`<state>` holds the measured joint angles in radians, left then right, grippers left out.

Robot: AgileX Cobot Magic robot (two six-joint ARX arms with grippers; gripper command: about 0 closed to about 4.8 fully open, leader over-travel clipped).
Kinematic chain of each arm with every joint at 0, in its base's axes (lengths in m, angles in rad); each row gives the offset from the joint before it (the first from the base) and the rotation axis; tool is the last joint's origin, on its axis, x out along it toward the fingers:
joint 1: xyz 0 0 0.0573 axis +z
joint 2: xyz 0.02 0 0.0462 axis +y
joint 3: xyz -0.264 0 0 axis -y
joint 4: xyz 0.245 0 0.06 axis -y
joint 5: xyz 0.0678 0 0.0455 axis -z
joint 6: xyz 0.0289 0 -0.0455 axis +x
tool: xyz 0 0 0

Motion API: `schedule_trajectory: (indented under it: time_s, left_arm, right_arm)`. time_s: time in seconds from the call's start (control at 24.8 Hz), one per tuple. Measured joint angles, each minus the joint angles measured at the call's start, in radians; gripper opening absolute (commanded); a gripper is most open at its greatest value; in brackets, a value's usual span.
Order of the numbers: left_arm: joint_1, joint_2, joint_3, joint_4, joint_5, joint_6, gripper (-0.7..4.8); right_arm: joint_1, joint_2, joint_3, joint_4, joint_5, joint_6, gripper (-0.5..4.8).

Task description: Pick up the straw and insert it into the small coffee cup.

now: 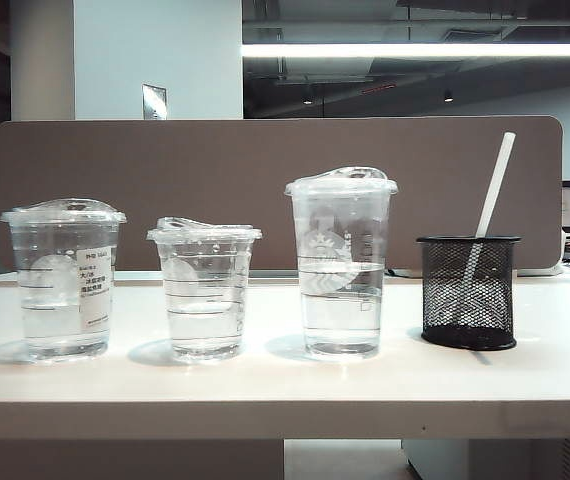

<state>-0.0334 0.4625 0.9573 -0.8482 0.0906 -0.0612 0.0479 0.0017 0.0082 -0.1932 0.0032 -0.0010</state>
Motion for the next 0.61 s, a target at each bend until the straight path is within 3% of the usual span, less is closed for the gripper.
schedule_trajectory:
  time_s: [0.08,0.16,0.2,0.32,0.4,0.61]
  left_arm:
    - [-0.031,-0.008,0.147,-0.253,0.010,0.000,0.19]
    - [-0.052,-0.007,0.241,-0.424,0.019,0.000,0.18]
    - [-0.068,-0.016,0.319,-0.546,0.065,0.001,0.18]
    - [-0.087,-0.091,0.439,-0.583,0.330,0.080,0.18]
    - [-0.086,-0.145,0.480,-0.583,0.395,0.123,0.18]
    - [-0.087,-0.258,0.496,-0.584,0.399,0.136,0.18]
  right_arm:
    - [0.000,0.000,0.000,0.000,0.000,0.000,-0.01]
    - [0.000,0.000,0.000,0.000,0.000,0.000,-0.01]
    - [0.000,0.000,0.000,0.000,0.000,0.000,-0.01]
    - [0.000,0.000,0.000,0.000,0.000,0.000,-0.01]
    - [0.000,0.000,0.000,0.000,0.000,0.000,-0.01]
    - [0.000,0.000,0.000,0.000,0.000,0.000,-0.01]
